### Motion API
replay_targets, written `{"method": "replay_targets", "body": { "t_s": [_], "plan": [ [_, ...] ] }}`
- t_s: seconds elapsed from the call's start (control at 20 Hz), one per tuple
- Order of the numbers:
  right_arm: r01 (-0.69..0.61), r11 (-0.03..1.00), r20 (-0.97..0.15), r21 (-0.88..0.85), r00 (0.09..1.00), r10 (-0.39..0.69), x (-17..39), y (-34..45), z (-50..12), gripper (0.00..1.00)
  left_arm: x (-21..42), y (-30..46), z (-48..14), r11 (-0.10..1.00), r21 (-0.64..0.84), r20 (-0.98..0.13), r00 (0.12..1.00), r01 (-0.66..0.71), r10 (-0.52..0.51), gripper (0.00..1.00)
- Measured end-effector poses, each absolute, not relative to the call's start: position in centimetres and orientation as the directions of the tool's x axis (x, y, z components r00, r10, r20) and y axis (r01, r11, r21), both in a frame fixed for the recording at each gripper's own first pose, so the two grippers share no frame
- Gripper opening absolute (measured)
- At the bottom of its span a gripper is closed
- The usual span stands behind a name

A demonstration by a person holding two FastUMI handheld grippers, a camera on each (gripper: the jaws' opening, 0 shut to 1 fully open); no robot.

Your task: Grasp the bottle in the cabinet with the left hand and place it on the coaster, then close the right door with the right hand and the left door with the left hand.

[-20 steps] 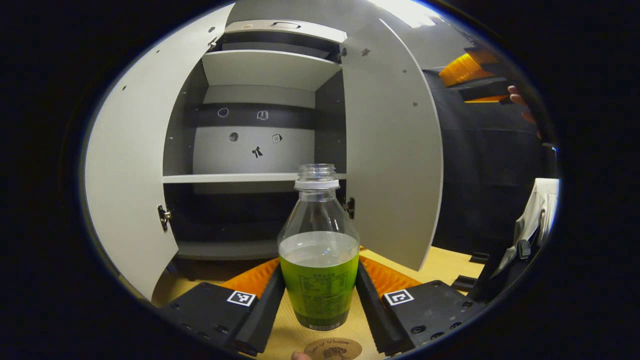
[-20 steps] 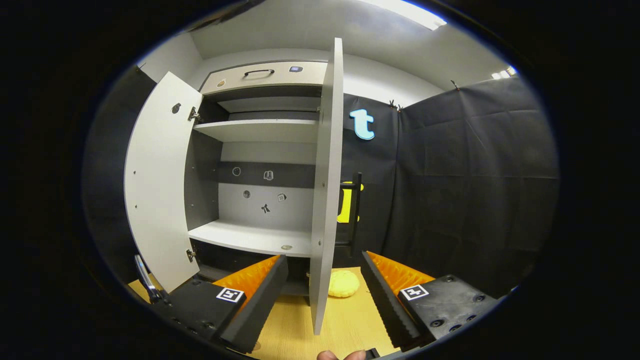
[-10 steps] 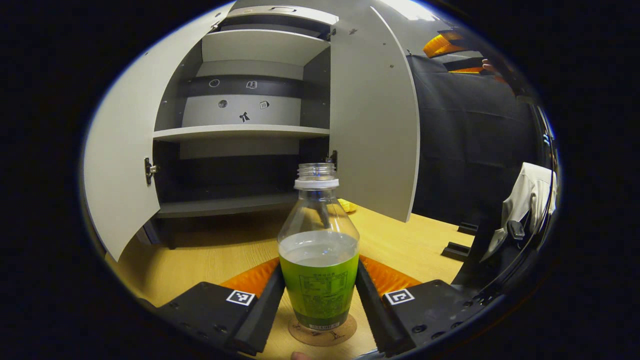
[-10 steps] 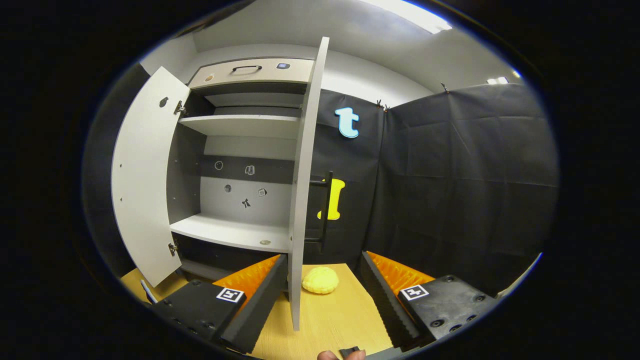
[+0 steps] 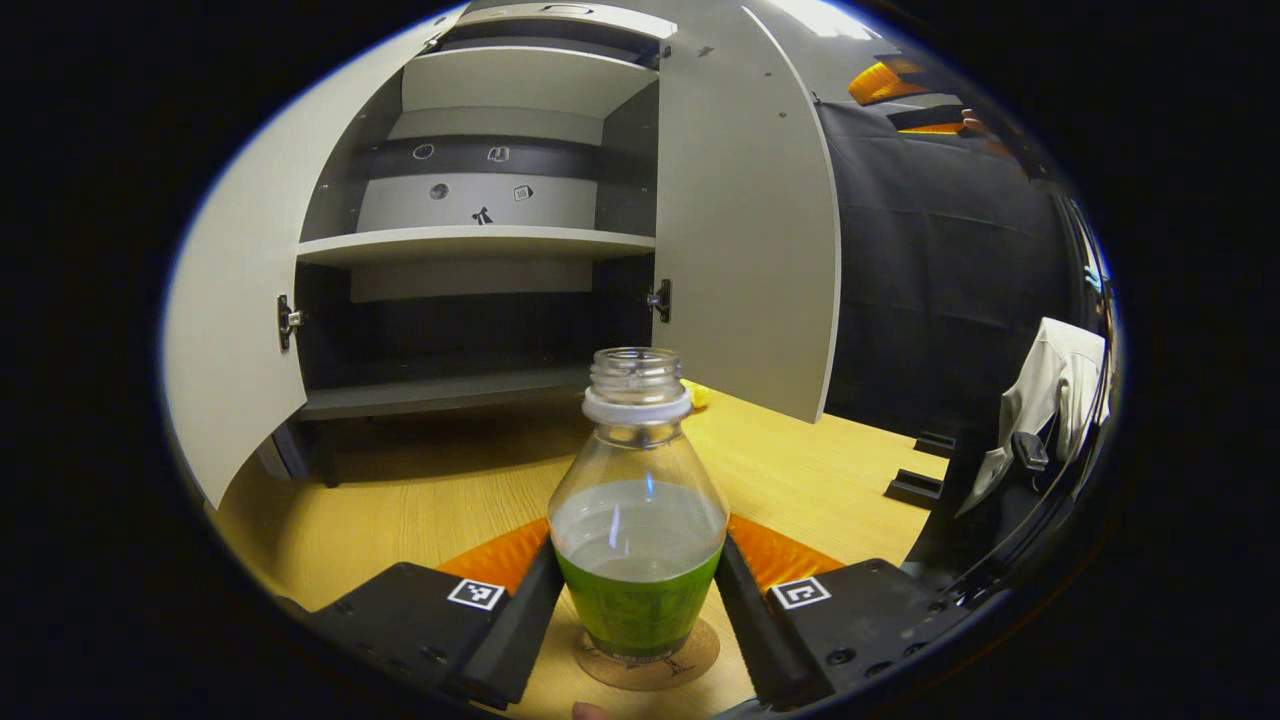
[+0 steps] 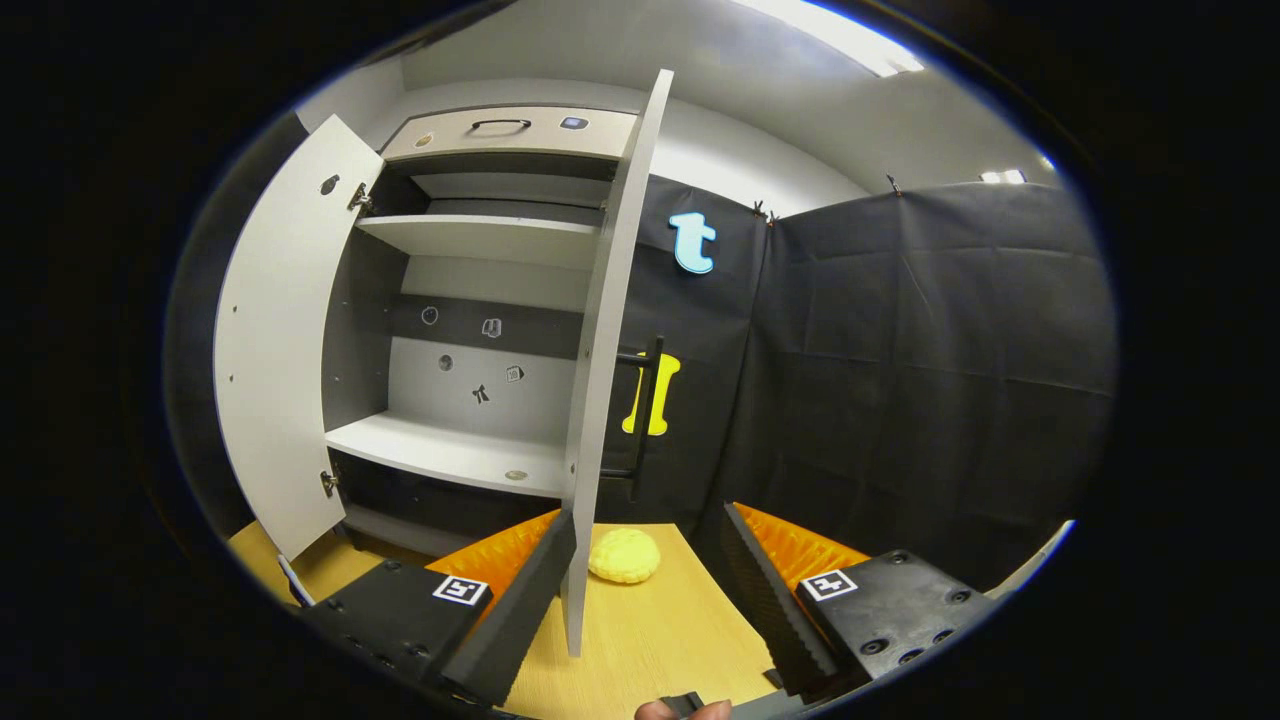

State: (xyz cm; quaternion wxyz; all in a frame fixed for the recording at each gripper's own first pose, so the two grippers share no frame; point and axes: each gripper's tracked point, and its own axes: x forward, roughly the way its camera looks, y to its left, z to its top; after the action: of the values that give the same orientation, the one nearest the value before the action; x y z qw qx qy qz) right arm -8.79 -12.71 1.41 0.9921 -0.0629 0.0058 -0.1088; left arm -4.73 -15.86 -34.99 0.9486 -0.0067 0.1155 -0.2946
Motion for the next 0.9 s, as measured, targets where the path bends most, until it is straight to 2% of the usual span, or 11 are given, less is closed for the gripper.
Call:
{"method": "replay_targets", "body": {
  "t_s": [0.1,0.3,0.6,0.9],
  "plan": [
    [0.212,0.968,0.006,-0.132,0.977,-0.214,-8.7,-12.6,1.4,0.97,-4.9,-15.8,-35.0,0.826,-0.081,-0.219,0.799,0.557,-0.560,0.83],
    [0.208,0.970,-0.002,-0.128,0.978,-0.210,-8.7,-12.5,1.1,0.97,-5.6,-15.7,-36.1,0.821,-0.087,-0.261,0.782,0.565,-0.566,0.96],
    [0.189,0.977,-0.024,-0.099,0.981,-0.192,-8.4,-12.6,0.7,0.97,-8.1,-13.0,-37.1,0.834,-0.099,-0.322,0.775,0.543,-0.543,0.96],
    [0.205,0.978,-0.045,-0.038,0.977,-0.206,-7.0,-15.7,0.7,0.97,-9.7,-7.6,-32.4,0.893,-0.077,-0.299,0.844,0.444,-0.446,0.96]
  ]
}}
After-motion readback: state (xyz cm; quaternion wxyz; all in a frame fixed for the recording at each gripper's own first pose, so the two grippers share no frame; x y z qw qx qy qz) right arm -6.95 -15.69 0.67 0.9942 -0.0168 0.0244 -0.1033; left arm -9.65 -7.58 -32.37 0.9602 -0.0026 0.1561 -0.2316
